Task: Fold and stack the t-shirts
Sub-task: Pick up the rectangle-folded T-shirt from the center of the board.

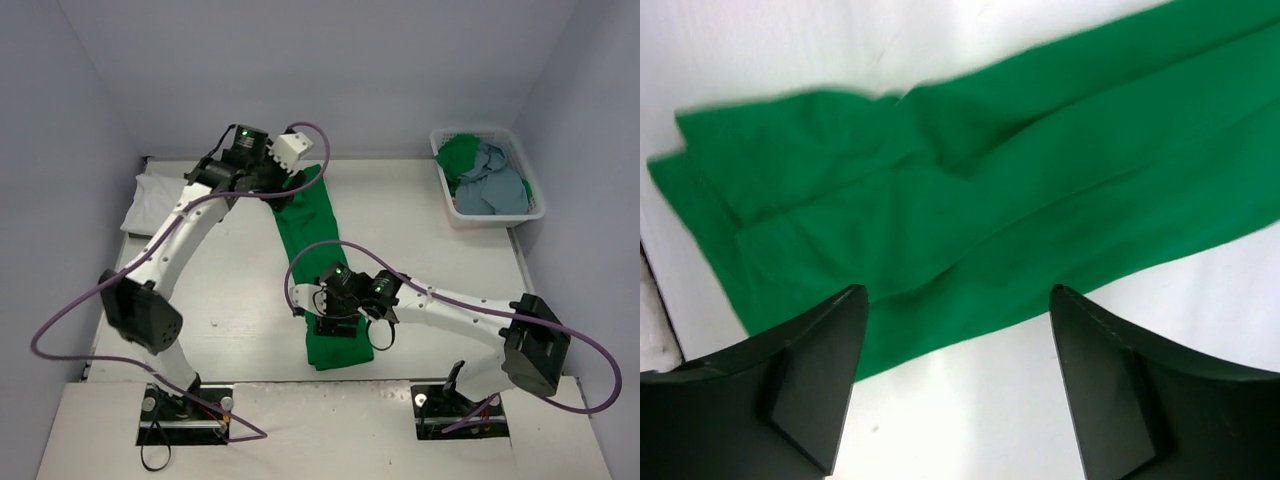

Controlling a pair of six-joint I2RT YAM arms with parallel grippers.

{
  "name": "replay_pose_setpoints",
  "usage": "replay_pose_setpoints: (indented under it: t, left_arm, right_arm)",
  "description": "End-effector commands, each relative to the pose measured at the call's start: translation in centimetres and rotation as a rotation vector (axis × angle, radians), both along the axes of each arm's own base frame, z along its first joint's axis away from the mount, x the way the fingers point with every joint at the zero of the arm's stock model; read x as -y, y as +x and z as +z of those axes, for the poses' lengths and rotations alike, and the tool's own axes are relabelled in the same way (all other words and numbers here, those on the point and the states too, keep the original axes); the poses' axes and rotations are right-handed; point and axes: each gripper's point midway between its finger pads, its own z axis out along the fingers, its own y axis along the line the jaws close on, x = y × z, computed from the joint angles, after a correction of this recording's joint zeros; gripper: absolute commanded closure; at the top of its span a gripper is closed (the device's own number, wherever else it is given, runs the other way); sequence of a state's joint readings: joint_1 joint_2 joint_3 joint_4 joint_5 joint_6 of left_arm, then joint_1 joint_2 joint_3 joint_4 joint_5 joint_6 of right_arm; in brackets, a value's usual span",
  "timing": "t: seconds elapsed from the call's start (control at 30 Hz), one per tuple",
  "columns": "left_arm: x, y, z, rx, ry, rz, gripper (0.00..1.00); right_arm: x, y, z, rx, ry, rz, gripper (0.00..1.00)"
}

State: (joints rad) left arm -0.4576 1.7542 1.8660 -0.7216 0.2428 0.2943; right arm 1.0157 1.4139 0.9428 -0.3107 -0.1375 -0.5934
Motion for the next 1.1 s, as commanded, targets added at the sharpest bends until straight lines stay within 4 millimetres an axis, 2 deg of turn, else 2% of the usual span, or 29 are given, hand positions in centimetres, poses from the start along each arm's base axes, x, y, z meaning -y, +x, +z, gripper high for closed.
replay_pose_setpoints:
  t: [0.0,0.07,0.1,0.2,0.23,0.3,0.33,0.37,0.5,0.93,0.97,1.07]
  left_arm:
    - [-4.9,-1.5,0.0,0.029,0.028,0.08,0.32]
    - [-6.4,-2.6,-0.3,0.015,0.015,0.099,0.32]
    - [-8.0,-3.4,-0.7,0.003,0.013,0.134,0.32]
    - [-10.1,-4.8,-0.8,-0.011,-0.022,0.179,0.32]
    - [-10.4,-5.4,-1.9,-0.039,-0.021,0.185,0.32]
    - [-10.6,-6.3,-1.8,-0.035,-0.04,0.187,0.32]
    - [-10.6,-6.8,-2.7,-0.053,-0.037,0.186,0.32]
    - [-10.6,-6.9,-2.7,-0.049,-0.043,0.185,0.32]
    - [-10.8,-7.8,-2.8,-0.047,-0.053,0.185,0.32]
    - [-10.7,-8.3,-3.4,-0.079,-0.085,0.176,0.32]
    - [-10.7,-8.3,-3.5,-0.081,-0.086,0.175,0.32]
    - [-10.7,-8.3,-3.6,-0.084,-0.088,0.175,0.32]
  right_arm:
    - [1.1,-1.7,-1.3,-0.004,-0.065,0.078,0.25]
    - [2.0,-2.8,-2.1,-0.026,-0.1,0.105,0.25]
    - [2.1,-3.2,-2.2,-0.027,-0.109,0.117,0.24]
    - [2.4,-4.1,-2.6,-0.046,-0.128,0.135,0.24]
    - [2.3,-4.6,-2.6,-0.055,-0.13,0.146,0.23]
    - [2.2,-5.3,-3.0,-0.059,-0.144,0.159,0.23]
    - [2.1,-5.7,-3.1,-0.062,-0.15,0.164,0.23]
    - [2.0,-6.1,-3.3,-0.059,-0.158,0.18,0.23]
    - [2.2,-6.9,-4.9,-0.09,-0.209,0.196,0.23]
    - [2.1,-8.1,-8.7,-0.175,-0.284,0.208,0.25]
    - [2.2,-8.1,-9.2,-0.182,-0.297,0.209,0.27]
    - [2.2,-8.4,-10.1,-0.207,-0.321,0.211,0.44]
